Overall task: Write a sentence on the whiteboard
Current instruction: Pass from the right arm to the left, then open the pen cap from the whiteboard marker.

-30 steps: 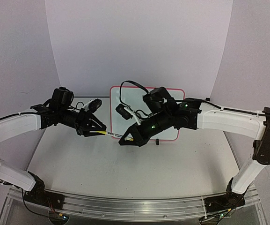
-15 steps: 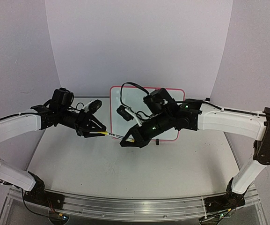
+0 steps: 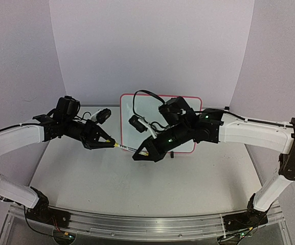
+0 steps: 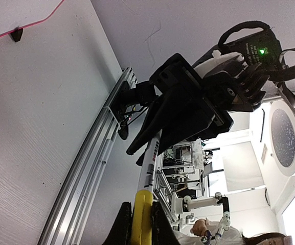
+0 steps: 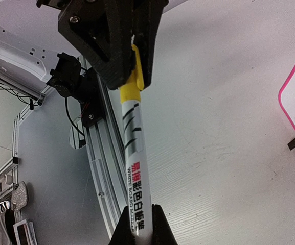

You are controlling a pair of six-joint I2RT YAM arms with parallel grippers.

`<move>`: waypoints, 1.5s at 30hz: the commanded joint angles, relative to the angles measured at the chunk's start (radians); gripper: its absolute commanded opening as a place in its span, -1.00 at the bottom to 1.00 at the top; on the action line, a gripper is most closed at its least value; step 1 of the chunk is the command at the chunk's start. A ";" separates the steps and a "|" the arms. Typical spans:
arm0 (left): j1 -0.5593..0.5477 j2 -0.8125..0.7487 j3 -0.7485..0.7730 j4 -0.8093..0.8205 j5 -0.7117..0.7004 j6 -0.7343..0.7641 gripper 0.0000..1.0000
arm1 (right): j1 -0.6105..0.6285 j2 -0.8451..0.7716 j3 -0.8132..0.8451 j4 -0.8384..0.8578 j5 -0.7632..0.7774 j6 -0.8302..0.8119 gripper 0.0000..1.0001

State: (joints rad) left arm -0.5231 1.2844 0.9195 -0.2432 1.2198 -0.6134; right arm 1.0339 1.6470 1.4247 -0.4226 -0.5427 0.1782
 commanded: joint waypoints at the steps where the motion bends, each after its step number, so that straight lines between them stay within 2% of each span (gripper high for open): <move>1: -0.002 -0.042 0.002 -0.036 -0.004 0.042 -1.00 | 0.000 -0.045 0.001 0.005 0.056 0.012 -1.00; 2: -0.002 -0.047 0.002 -0.037 -0.012 0.044 -1.00 | 0.001 -0.048 0.003 0.005 0.074 0.019 -0.98; 5: -0.001 -0.068 0.001 -0.014 -0.053 0.034 -1.00 | 0.001 -0.066 -0.006 0.015 0.115 0.049 -0.37; 8: 0.000 -0.107 -0.035 0.139 -0.100 -0.048 -1.00 | 0.000 -0.105 -0.050 0.087 0.141 0.117 0.17; 10: 0.000 -0.133 -0.073 0.266 -0.138 -0.113 -1.00 | -0.001 -0.138 -0.098 0.170 0.146 0.178 0.38; 13: 0.000 -0.157 -0.114 0.378 -0.164 -0.168 -1.00 | -0.010 -0.176 -0.170 0.306 0.144 0.278 0.53; 16: 0.000 -0.175 -0.145 0.473 -0.168 -0.207 -1.00 | -0.021 -0.188 -0.221 0.445 0.115 0.366 0.56; 20: 0.000 -0.179 -0.179 0.604 -0.150 -0.276 -1.00 | -0.025 -0.161 -0.226 0.578 0.038 0.451 0.43; 27: 0.000 -0.191 -0.202 0.646 -0.138 -0.294 -1.00 | -0.025 -0.103 -0.207 0.729 -0.057 0.536 0.26; 38: 0.000 -0.221 -0.219 0.661 -0.115 -0.310 -1.00 | -0.026 -0.058 -0.197 0.787 -0.094 0.575 0.20; 45: -0.001 -0.215 -0.215 0.582 -0.108 -0.270 -1.00 | -0.025 -0.067 -0.199 0.789 -0.095 0.575 0.17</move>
State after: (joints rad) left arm -0.5228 1.0836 0.7055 0.3565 1.0843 -0.9126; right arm 1.0088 1.5806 1.1931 0.3108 -0.6203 0.7407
